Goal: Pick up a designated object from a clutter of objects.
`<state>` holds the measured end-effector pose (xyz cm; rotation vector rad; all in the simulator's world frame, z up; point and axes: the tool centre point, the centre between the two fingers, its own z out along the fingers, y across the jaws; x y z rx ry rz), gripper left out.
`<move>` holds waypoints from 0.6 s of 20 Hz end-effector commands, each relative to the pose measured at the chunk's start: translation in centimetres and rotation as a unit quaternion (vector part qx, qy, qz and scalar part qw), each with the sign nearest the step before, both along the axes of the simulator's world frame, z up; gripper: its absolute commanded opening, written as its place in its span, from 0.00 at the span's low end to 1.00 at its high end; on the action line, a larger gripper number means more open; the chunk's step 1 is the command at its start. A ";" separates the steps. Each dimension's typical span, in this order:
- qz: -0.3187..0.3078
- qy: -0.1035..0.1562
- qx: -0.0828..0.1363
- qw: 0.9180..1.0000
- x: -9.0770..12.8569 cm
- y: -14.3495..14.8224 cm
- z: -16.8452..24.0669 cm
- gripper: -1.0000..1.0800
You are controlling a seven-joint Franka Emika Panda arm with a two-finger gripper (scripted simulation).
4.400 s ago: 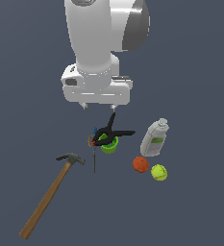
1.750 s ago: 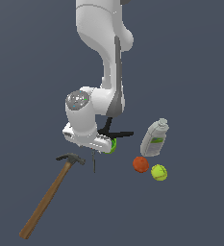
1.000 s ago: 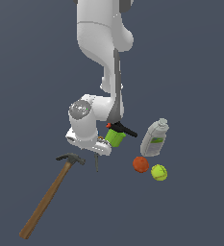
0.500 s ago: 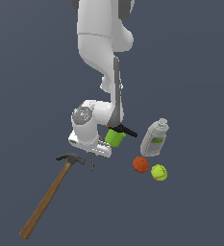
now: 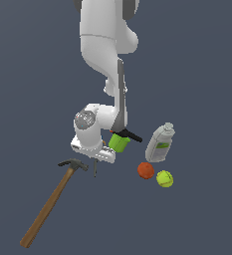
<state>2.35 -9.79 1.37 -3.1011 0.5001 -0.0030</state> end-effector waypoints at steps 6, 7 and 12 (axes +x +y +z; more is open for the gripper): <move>0.000 0.000 0.000 1.000 -0.2 -0.1 1.1 0.00; 0.000 0.000 0.000 1.000 -0.3 -0.1 1.5 0.00; 0.000 0.000 0.000 1.000 -0.9 -0.2 4.0 0.00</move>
